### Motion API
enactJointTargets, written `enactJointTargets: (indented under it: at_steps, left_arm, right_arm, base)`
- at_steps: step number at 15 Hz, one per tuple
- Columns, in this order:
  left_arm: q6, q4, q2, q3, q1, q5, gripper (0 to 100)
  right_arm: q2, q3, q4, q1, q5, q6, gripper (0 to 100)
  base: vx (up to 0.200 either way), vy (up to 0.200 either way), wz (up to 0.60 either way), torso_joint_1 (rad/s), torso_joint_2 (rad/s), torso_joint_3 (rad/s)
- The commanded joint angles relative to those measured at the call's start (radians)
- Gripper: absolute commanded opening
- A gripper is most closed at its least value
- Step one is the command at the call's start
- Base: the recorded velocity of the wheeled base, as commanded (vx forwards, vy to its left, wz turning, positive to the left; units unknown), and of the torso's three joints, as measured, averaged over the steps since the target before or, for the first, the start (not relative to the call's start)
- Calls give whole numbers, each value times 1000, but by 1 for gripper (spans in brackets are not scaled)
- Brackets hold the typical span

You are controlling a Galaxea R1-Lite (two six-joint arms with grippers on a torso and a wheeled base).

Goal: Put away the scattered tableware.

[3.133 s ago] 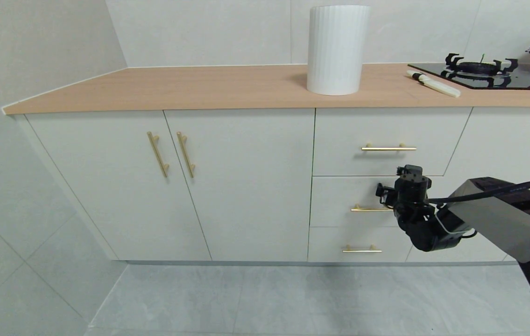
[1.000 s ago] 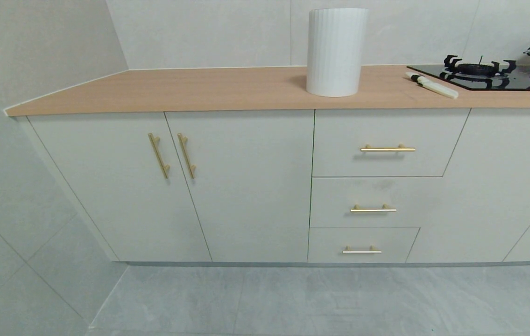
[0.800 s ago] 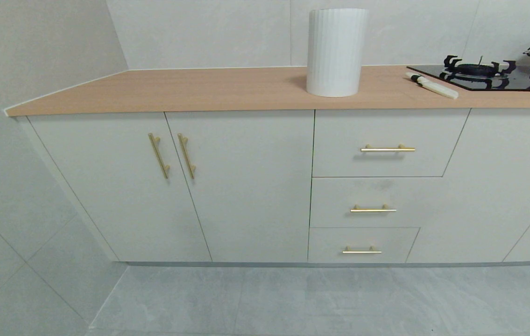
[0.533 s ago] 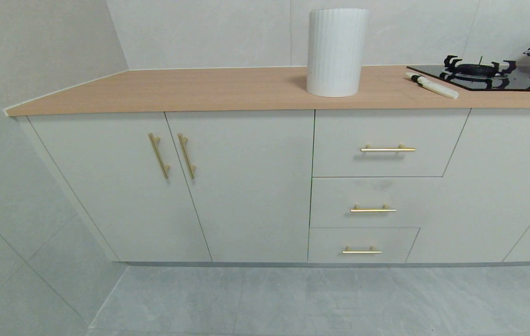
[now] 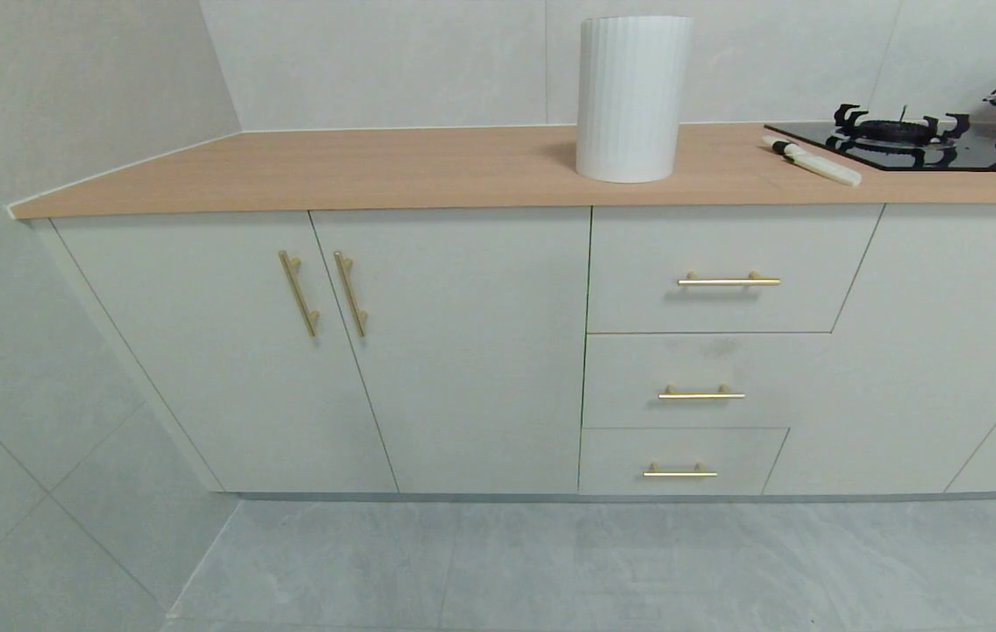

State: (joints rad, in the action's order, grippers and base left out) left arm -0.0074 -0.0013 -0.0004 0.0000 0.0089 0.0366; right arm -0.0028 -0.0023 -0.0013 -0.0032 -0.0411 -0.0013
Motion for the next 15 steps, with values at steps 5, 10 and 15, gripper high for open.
enactJointTargets:
  at_steps: [5,10,15]
  left_arm:
    - [1,0,0,0,0,0,100]
    - [3,0,0,0,0,0,100]
    - [1,0,0,0,0,0,100]
  right_arm:
    - [3,1,6,0,0,0,100]
    - [3,1,6,0,0,1,100]
    - [3,1,4,0,0,0,100]
  base:
    - [0,0,0,0,0,0]
    - [160,0,0,4,0,2]
    - [200,0,0,4,1,4]
